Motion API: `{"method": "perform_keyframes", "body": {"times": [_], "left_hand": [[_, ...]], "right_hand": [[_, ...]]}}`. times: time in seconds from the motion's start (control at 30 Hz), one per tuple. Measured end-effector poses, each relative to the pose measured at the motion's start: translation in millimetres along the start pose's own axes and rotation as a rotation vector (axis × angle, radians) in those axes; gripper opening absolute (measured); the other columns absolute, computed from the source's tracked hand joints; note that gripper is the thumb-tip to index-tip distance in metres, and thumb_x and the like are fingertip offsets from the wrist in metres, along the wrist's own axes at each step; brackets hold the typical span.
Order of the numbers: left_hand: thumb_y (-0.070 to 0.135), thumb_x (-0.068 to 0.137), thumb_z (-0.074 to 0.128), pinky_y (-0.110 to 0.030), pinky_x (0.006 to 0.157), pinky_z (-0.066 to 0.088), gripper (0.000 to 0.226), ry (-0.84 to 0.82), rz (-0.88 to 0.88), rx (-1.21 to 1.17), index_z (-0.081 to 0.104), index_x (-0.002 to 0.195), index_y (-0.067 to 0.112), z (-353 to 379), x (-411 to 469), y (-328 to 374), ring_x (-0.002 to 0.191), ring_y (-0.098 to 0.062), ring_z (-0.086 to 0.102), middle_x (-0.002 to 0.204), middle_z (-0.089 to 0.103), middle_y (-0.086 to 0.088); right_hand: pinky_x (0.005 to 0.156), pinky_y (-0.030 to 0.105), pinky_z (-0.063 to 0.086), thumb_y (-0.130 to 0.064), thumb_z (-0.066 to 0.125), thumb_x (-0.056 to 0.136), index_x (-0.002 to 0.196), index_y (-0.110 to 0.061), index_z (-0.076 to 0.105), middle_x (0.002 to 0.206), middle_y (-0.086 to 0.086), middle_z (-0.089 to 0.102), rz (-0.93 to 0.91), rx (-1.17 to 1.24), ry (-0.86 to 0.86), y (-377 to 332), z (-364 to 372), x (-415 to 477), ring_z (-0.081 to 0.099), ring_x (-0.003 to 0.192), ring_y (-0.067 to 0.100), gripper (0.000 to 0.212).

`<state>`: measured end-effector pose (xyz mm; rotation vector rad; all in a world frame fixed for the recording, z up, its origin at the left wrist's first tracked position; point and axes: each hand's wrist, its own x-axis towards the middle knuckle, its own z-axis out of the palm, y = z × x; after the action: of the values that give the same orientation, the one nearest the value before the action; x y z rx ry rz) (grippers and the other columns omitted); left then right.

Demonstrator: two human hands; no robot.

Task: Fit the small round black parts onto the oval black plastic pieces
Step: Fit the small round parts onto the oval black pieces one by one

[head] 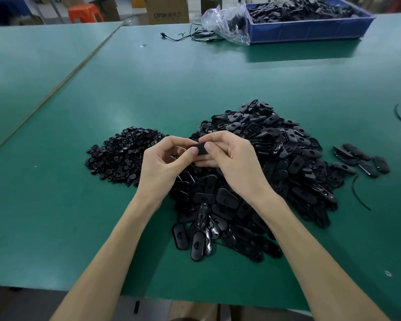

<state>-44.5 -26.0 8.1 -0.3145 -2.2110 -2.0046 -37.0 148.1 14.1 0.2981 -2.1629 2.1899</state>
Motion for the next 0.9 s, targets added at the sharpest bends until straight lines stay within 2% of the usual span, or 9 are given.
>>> {"method": "perform_keyframes", "body": {"times": [0.1, 0.23, 0.4, 0.5, 0.63, 0.9], "left_hand": [[0.014, 0.091, 0.078, -0.032, 0.080, 0.059, 0.011, 0.010, 0.027, 0.037, 0.078, 0.102, 0.018, 0.0, 1.6, -0.8, 0.085, -0.016, 0.070, 0.094, 0.078, -0.001], [0.015, 0.092, 0.078, -0.027, 0.079, 0.059, 0.011, 0.016, 0.081, 0.087, 0.078, 0.102, 0.018, -1.5, 1.6, -2.1, 0.089, -0.017, 0.075, 0.096, 0.079, 0.001], [0.018, 0.090, 0.080, -0.033, 0.073, 0.060, 0.010, 0.014, 0.072, 0.146, 0.078, 0.099, 0.019, 0.5, 0.3, -3.0, 0.078, -0.020, 0.073, 0.089, 0.078, 0.002], [0.015, 0.088, 0.079, -0.026, 0.070, 0.059, 0.011, -0.002, 0.045, 0.132, 0.078, 0.099, 0.018, 1.1, 0.8, -1.9, 0.075, -0.010, 0.071, 0.088, 0.079, 0.003], [0.004, 0.090, 0.076, -0.013, 0.066, 0.052, 0.013, -0.054, -0.006, 0.039, 0.076, 0.103, 0.008, -0.9, 1.6, -0.4, 0.070, -0.004, 0.070, 0.081, 0.077, 0.005], [0.002, 0.092, 0.074, -0.011, 0.061, 0.047, 0.010, -0.062, -0.063, 0.048, 0.075, 0.102, 0.001, -0.4, 1.7, -2.3, 0.064, 0.000, 0.063, 0.070, 0.071, 0.008]], "right_hand": [[0.081, 0.034, 0.065, -0.002, 0.055, 0.107, 0.114, 0.000, 0.067, 0.097, 0.010, 0.079, -0.030, -0.063, 0.030, -0.5, -0.9, -0.8, 0.080, 0.087, 0.020, 0.014], [0.083, 0.028, 0.063, -0.006, 0.067, 0.101, 0.107, -0.008, 0.072, 0.092, -0.002, 0.079, -0.082, -0.180, 0.067, -0.6, -0.2, -2.3, 0.078, 0.086, 0.011, 0.008], [0.079, 0.021, 0.060, -0.009, 0.074, 0.096, 0.102, -0.020, 0.070, 0.084, -0.006, 0.076, -0.085, -0.282, 0.086, -1.1, 0.0, -3.1, 0.076, 0.078, 0.007, 0.014], [0.075, 0.015, 0.056, -0.009, 0.075, 0.095, 0.102, -0.022, 0.070, 0.084, -0.006, 0.075, -0.071, -0.295, 0.080, -2.2, -1.3, -2.9, 0.075, 0.074, 0.007, 0.016], [0.076, 0.023, 0.061, -0.007, 0.075, 0.095, 0.104, -0.021, 0.072, 0.085, -0.004, 0.075, -0.048, -0.274, 0.094, -1.2, -3.3, -1.7, 0.076, 0.072, 0.010, 0.017], [0.080, 0.034, 0.065, -0.009, 0.077, 0.094, 0.102, -0.026, 0.073, 0.080, -0.010, 0.074, -0.035, -0.290, 0.087, 2.7, -2.3, -1.5, 0.077, 0.073, 0.011, 0.019]]}}
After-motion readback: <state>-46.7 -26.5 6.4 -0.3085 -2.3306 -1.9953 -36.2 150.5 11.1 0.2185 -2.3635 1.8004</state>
